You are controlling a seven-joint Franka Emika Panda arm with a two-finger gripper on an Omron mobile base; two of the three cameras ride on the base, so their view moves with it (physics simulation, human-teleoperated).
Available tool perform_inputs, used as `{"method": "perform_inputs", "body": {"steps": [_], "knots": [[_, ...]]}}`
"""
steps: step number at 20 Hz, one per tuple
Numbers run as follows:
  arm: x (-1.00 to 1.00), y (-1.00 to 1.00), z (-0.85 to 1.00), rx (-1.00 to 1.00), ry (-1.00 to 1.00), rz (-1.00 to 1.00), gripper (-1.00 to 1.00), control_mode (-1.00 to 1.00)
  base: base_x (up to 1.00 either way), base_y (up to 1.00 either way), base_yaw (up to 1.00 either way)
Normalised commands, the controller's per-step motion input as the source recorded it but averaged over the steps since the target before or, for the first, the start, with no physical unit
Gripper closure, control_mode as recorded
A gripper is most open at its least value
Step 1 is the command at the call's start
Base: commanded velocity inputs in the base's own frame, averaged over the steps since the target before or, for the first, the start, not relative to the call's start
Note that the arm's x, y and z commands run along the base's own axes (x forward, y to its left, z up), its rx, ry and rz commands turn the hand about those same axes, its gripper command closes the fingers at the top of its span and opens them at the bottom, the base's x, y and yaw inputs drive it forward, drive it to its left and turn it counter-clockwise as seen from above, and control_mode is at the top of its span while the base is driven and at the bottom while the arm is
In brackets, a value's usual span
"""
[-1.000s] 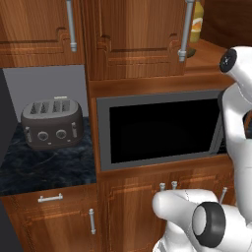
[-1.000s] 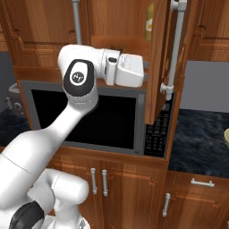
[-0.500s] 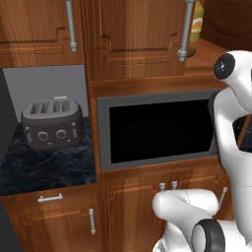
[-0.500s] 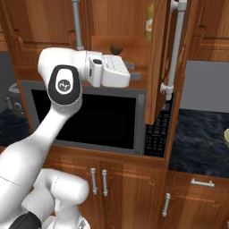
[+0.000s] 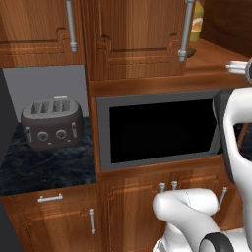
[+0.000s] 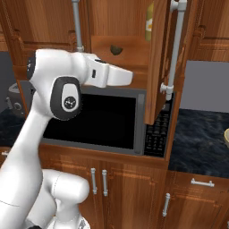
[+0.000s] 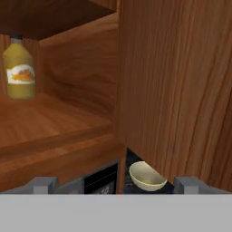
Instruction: Open the cabinet. Pick the kiwi and apple from the cabinet and place them into the bowl. Then close the cabinet.
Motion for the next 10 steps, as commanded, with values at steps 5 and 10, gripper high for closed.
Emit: {"method": "perform_inputs", "body": {"steps": [5,10], "knots": [[0.00,0.47,0.00,0.05,0.03,0.41,-1.00,-1.00,0.00,0.00,0.00],[0.00,0.61,0.05,0.00,0.00,0.18,-1.00,-1.00,0.00,0.00,0.00]]}}
